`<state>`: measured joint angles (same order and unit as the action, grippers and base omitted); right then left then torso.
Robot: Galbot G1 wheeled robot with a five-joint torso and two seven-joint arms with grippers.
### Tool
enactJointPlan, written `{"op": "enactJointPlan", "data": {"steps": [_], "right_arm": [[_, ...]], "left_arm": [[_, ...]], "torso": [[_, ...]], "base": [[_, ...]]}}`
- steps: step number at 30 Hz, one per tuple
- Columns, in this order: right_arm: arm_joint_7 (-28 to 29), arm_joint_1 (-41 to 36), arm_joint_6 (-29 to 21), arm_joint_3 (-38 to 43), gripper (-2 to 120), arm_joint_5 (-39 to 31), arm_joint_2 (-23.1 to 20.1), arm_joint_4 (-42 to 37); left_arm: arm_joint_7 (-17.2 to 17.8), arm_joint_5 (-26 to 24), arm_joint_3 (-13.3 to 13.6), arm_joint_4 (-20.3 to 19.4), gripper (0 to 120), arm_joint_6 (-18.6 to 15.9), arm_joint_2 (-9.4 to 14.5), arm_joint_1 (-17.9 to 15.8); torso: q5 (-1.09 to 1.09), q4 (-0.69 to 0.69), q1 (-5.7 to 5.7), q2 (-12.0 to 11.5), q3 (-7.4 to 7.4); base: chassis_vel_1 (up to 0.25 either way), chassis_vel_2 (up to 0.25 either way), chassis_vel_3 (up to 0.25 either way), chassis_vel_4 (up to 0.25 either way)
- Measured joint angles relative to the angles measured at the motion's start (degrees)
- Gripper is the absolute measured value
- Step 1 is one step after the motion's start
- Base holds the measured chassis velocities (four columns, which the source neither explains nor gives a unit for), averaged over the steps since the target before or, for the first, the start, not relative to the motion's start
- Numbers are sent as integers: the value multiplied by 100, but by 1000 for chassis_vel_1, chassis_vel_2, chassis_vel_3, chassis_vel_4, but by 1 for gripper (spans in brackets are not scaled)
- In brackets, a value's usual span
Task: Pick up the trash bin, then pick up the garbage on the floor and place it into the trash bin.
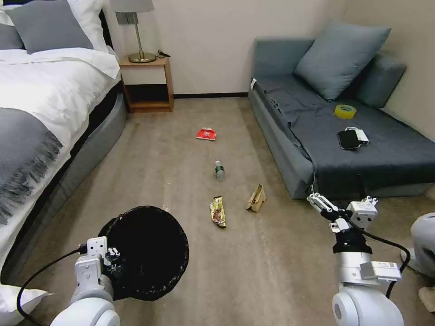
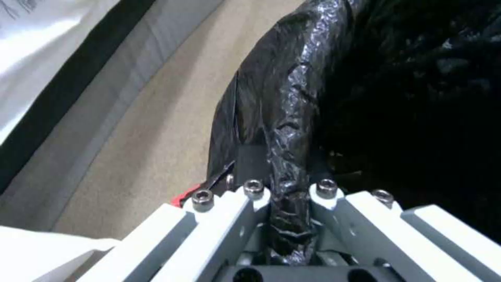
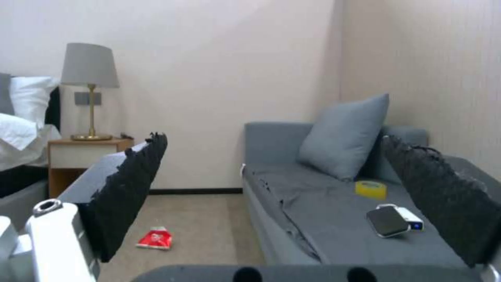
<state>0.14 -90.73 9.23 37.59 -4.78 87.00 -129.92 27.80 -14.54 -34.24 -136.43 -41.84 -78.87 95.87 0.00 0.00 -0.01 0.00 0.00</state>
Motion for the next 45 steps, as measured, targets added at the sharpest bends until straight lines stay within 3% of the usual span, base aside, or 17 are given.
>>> {"op": "enactJointPlan", "data": {"steps": [13, 28, 36, 45], "right_arm": [[-13, -65, 55, -6, 100, -9, -27, -48], [-43, -11, 63, -67, 100, 16, -39, -32], [-62, -11, 0, -105, 100, 79, -44, 2], [-61, 40, -63, -137, 100, 122, -50, 40]], "left_arm": [[-15, -41, -213, -59, 2, 65, -59, -55], [-80, -112, -559, 44, 2, 147, -117, -356], [-97, -293, -804, 178, 2, 155, -86, -556], [-135, -319, -850, 280, 2, 181, -71, -676]], "torso": [[0, 0, 0, 0, 0], [1, 0, 1, -1, 2], [0, 0, 0, 0, 0], [0, 0, 1, 0, 0]], "base": [[-167, 165, 166, -170], [-210, 216, 201, -203], [-54, 36, 40, -43], [-69, 69, 66, -66]]}}
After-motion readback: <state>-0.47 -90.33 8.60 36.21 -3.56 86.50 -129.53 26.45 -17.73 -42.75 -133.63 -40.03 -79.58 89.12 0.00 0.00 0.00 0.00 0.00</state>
